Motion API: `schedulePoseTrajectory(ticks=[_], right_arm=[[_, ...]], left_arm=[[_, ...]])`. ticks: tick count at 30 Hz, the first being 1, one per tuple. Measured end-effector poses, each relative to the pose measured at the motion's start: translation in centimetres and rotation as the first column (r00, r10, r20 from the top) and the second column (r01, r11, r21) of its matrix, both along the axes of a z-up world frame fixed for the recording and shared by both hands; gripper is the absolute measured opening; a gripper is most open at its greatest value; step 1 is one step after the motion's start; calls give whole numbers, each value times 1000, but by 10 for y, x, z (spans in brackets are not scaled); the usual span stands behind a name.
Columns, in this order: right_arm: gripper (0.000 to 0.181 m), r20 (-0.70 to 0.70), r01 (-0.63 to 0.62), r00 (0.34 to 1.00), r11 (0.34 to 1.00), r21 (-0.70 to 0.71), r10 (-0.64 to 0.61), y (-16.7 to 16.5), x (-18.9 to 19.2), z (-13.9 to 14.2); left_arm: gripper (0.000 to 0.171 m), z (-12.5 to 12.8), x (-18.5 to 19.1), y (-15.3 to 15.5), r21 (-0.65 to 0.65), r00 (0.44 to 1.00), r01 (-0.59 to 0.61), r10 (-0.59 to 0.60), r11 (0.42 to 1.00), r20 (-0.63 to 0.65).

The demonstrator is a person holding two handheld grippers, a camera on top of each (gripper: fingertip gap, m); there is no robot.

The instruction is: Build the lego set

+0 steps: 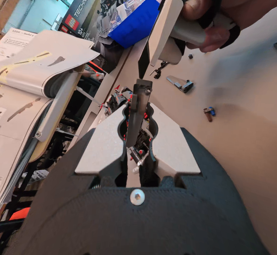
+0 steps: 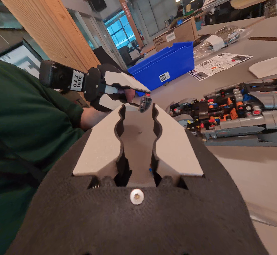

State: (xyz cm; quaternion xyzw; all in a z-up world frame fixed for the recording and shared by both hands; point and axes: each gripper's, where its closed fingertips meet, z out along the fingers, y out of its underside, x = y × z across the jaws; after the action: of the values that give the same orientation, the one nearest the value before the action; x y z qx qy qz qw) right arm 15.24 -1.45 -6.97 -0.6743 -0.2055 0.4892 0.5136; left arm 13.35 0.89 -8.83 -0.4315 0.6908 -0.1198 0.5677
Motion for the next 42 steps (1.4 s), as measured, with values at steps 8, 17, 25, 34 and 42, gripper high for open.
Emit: schedulePoseTrajectory(ticks=[8, 17, 25, 34, 42], right_arm=[[14, 60, -15, 998, 998, -56, 18, 0, -6, -16], [12, 358, 64, 925, 979, 195, -132, -1, -1, -14], [12, 499, -69, 857, 928, 366, -133, -20, -22, -13], [33, 396, 86, 887, 926, 368, -239, -6, 0, 2], [35, 329, 143, 906, 926, 349, -264, -2, 13, 8]], left_arm=[[22, -2, 18, -14, 89, 999, 40, -38, 995, -16], [45, -5, 11, -20, -243, 990, 113, -130, 963, -54], [6, -26, 7, -28, -372, 959, 144, -222, 917, -175], [0, -9, 14, -7, -242, 996, 75, -82, 967, -21], [0, 10, 18, 3, -173, 995, 70, -57, 982, 82]])
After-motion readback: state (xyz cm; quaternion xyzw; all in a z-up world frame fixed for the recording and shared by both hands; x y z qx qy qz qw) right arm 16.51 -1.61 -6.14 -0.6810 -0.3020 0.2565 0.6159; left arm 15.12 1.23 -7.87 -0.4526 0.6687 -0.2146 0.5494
